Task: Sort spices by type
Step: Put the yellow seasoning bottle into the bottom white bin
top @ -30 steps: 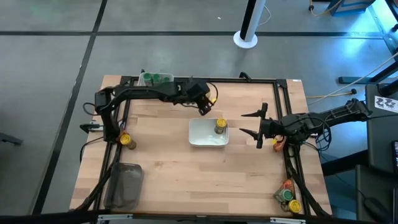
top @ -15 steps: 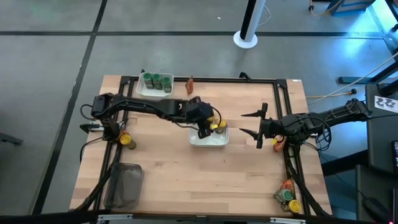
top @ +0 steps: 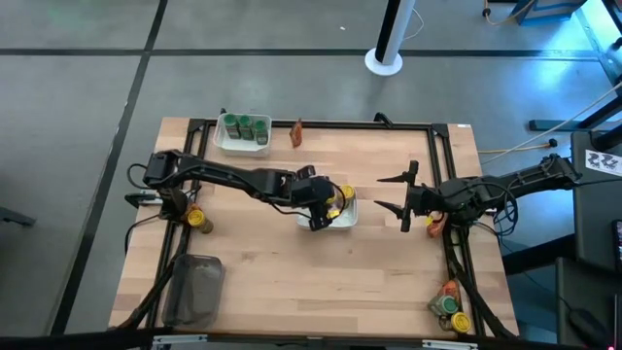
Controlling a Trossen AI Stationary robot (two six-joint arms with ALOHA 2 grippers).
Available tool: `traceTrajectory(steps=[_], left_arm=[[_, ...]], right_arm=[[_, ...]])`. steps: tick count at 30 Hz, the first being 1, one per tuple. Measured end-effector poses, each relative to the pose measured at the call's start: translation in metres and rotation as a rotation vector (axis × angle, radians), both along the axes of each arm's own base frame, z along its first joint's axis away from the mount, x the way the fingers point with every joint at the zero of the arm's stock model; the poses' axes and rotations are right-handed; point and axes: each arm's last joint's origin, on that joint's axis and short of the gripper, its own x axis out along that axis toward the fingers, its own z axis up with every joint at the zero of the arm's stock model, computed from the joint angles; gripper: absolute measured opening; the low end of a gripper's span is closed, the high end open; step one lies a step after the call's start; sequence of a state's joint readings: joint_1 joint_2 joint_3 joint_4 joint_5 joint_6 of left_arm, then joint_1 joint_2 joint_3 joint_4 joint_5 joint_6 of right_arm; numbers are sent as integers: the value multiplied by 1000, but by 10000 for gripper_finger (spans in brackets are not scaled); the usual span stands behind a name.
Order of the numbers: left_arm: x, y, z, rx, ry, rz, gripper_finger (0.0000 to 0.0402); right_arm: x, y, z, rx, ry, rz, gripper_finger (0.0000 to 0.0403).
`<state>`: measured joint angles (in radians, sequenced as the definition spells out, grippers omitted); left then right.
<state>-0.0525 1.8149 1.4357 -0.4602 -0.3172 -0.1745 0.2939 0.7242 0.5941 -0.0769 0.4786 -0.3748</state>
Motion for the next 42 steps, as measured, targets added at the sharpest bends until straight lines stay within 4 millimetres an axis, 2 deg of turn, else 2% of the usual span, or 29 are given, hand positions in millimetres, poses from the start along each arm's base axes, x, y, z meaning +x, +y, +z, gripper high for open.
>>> traceTrajectory(steps=[5,16,25,36,42], left_arm=[[-1,1,-17,1,-27,0,205],[-5,18,-44,-9,-24,55,205],[-8,29,-60,-69,-102,71,205],[-5,36,-78,-80,-84,91,205],[-5,37,-80,-82,-79,91,205]], right_arm=[[0,0,0,0,0,0,264],[0,0,0,1,-1,0,264],[0,0,0,1,-1,0,264],[0,0,0,2,-5,0,264],[0,0,0,2,-4,2,264]])
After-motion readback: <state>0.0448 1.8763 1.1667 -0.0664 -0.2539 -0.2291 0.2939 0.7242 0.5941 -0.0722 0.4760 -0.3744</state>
